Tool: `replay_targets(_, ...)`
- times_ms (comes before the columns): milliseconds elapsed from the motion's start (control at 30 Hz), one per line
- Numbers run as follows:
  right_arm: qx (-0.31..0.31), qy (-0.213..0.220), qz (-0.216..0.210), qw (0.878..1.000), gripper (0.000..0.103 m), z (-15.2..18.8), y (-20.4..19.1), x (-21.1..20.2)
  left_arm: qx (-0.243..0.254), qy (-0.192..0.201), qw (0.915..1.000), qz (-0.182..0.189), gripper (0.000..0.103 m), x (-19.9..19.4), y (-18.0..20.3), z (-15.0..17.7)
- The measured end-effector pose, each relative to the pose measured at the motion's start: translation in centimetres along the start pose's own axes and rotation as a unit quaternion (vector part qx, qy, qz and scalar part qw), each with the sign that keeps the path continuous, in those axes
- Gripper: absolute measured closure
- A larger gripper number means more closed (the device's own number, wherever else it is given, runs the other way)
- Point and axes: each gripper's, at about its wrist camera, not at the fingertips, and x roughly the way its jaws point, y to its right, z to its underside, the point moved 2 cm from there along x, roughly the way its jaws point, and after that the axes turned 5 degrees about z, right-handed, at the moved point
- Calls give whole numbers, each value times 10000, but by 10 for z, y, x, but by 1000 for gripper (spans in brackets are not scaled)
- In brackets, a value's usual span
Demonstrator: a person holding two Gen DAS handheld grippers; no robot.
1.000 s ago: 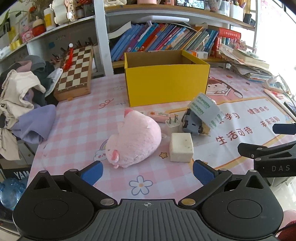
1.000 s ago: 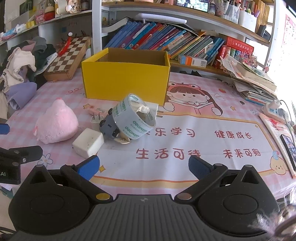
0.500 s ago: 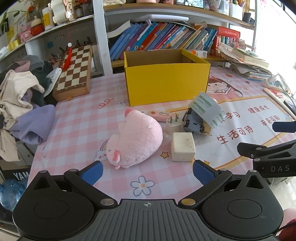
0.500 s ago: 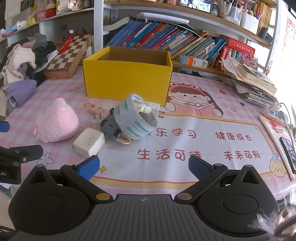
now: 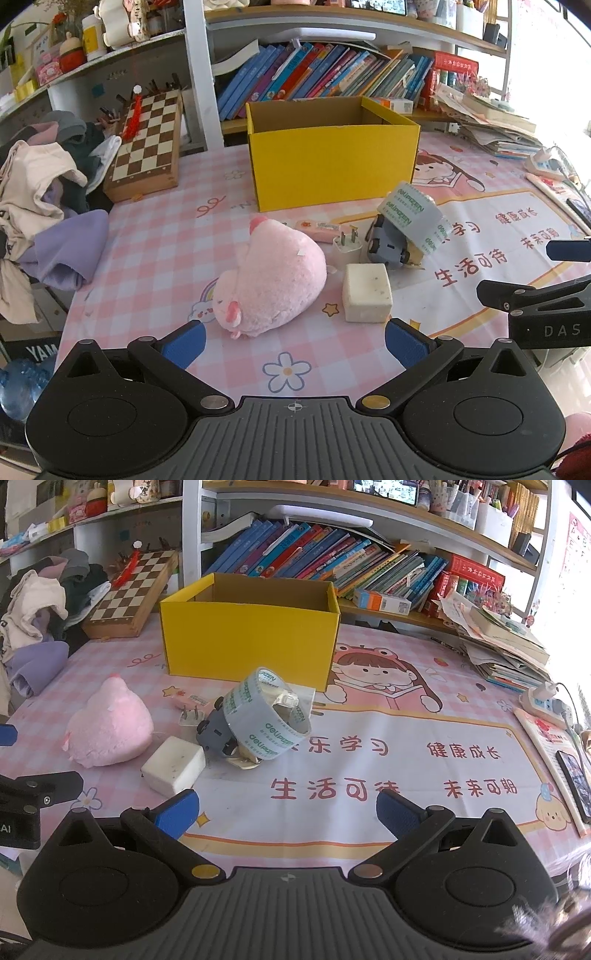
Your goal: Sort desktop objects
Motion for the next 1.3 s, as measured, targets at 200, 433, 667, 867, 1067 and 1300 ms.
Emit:
replay_targets(200, -16, -20, 18, 10000, 0, 0, 1, 1, -12, -12, 10000, 21, 0, 1, 0, 0)
replay_targets(433, 1, -18, 42, 10000, 0, 0, -2, 1, -4, -24, 10000, 11, 0, 1, 2, 0)
replay_targets(667, 17, -12, 41, 10000, 0, -1, 0, 0, 25, -37, 10000, 3, 0, 1, 2, 0)
replay_targets(867, -5, -5, 27, 10000, 0, -1, -2, 0, 25, -20, 10000, 1, 0, -1, 1, 0)
replay_targets(1067, -13, -29, 27, 10000, 0, 0, -2, 0, -1, -37, 10000, 14, 0, 0, 0, 0)
replay_targets(1300, -40, -84, 10, 10000, 0, 0, -5, 3, 20, -80, 10000, 50, 0, 3, 0, 1)
